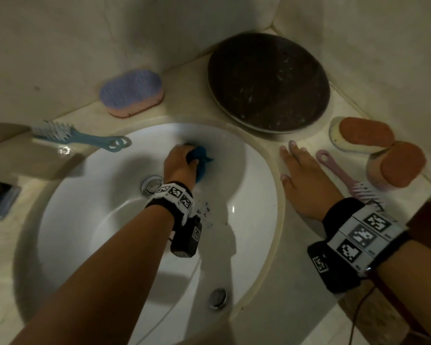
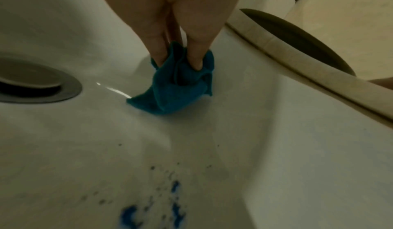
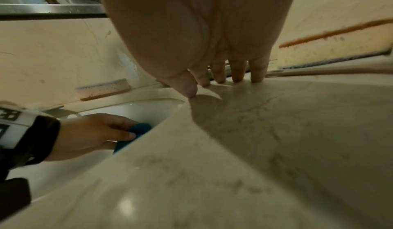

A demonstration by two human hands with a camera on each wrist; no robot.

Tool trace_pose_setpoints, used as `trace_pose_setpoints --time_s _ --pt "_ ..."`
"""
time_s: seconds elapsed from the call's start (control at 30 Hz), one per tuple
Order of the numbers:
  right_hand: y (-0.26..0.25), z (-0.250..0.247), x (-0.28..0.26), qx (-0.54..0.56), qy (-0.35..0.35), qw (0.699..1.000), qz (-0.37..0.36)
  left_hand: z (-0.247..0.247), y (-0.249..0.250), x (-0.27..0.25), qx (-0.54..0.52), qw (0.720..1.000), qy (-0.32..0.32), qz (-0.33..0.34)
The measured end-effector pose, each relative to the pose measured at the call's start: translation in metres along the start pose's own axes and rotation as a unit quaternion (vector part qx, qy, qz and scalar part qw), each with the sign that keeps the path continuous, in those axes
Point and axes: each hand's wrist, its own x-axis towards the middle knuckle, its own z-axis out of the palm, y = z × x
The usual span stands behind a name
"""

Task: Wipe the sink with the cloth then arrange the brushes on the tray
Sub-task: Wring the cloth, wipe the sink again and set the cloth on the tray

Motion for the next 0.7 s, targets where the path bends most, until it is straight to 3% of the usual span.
trace_pose_setpoints --time_s 0.07,0.17,0.27,0.5,0.7 --pt "0.0 0.0 0.0 -0.002 0.003 1.0 -0.001 0.006 0.004 0.007 0.007 1.0 -0.029 -0.001" --pt "0.001 0.002 0.0 -0.004 0.008 1.0 -0.001 0.023 0.013 0.003 0.026 0.992 -0.117 0.05" --pt "0.001 0.004 0.0 -0.004 0.011 1.0 0.005 0.038 0.01 -0.009 0.024 0.984 -0.153 0.09" --pt "-0.001 0.004 -0.002 -0.002 0.013 1.0 0.014 0.045 0.018 -0.027 -0.011 0.956 -0.266 0.124" --pt "-0.001 0.004 -0.001 -0.008 0.009 1.0 0.015 0.046 0.03 -0.047 -0.08 0.932 -0.324 0.145"
